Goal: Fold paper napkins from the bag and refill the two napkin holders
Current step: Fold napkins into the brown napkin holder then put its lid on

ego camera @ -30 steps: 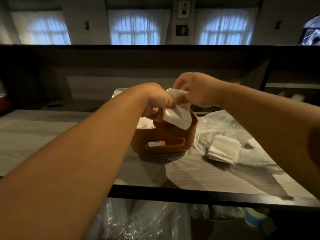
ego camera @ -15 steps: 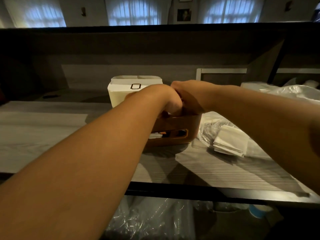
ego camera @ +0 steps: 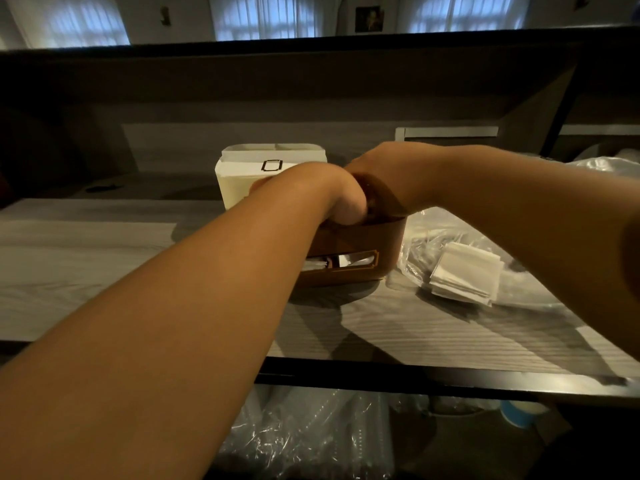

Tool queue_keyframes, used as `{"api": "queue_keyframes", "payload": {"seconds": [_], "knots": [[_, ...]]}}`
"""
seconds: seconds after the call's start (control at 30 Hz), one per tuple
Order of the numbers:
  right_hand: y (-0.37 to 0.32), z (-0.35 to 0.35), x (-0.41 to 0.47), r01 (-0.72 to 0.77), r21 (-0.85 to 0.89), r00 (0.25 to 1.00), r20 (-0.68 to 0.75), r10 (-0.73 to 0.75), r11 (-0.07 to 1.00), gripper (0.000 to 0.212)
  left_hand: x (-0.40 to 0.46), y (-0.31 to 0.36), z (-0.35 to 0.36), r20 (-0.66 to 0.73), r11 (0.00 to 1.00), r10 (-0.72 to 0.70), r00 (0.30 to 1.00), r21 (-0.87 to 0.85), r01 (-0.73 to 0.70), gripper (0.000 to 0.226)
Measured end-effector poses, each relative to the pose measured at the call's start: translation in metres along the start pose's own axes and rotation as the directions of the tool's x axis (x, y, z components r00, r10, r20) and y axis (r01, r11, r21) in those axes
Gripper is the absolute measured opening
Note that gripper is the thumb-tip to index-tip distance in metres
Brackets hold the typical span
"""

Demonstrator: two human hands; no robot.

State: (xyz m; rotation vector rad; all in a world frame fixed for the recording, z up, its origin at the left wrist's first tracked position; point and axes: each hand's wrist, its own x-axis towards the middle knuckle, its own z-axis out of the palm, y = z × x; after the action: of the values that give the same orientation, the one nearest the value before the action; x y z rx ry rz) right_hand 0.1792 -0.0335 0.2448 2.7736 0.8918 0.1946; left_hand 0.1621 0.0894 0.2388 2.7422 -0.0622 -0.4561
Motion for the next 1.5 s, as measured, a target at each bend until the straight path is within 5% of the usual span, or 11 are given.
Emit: {"api": "queue_keyframes", "payload": {"seconds": [0.1,0.33,0.43,0.53,0.6,0.67,0.8,0.9,1.13,1.5], "knots": [[0.001,-0.016,-0.013,-0.099,0.001,0.995,-0.006,0.099,0.995,0.026,0.003,-0.003,-0.003,-0.021,0.997,0.063,0.998,-0.032,-0.064,0.027],[0.020,0.011,-0.043,-0.353,0.374,0.869,-0.208,0.448,0.858,0.018,0.006,0.004,0.002,0.132,0.994,0.095,0.987,-0.061,-0.088,0.022],[0.024,0.030,-0.069,-0.406,0.549,0.763,-0.236,0.602,0.730,0.018,0.009,0.006,0.000,0.236,0.997,0.076,0.969,-0.029,-0.071,0.033],[0.025,0.050,-0.096,-0.458,0.614,0.737,-0.143,0.661,0.643,0.016,0.006,0.010,-0.008,0.361,0.996,0.080,0.929,-0.062,-0.061,0.060],[0.027,0.062,-0.107,-0.535,0.580,0.734,-0.042,0.678,0.615,0.021,-0.001,0.017,-0.011,0.249,0.989,0.143,0.958,-0.073,-0.129,0.037],[0.032,0.070,-0.113,-0.595,0.507,0.735,0.030,0.677,0.624,0.027,-0.004,0.028,-0.011,-0.009,0.970,0.215,0.977,-0.113,-0.215,0.019],[0.039,0.073,-0.121,-0.617,0.345,0.785,0.204,0.585,0.708,0.044,-0.029,0.058,0.020,-0.421,0.899,0.374,0.827,-0.055,-0.434,0.019],[0.042,0.072,-0.120,-0.623,0.318,0.779,0.332,0.532,0.714,0.051,-0.043,0.071,0.066,-0.432,0.852,0.443,0.786,-0.070,-0.519,0.016],[0.048,0.072,-0.111,-0.632,0.324,0.770,0.370,0.520,0.704,0.036,-0.019,0.052,0.145,-0.349,0.912,0.303,0.887,-0.165,-0.376,0.044],[0.045,0.065,-0.123,-0.662,0.499,0.747,0.385,0.542,0.559,0.025,-0.015,0.040,0.158,-0.313,0.911,0.373,0.873,-0.054,-0.408,0.057]]}}
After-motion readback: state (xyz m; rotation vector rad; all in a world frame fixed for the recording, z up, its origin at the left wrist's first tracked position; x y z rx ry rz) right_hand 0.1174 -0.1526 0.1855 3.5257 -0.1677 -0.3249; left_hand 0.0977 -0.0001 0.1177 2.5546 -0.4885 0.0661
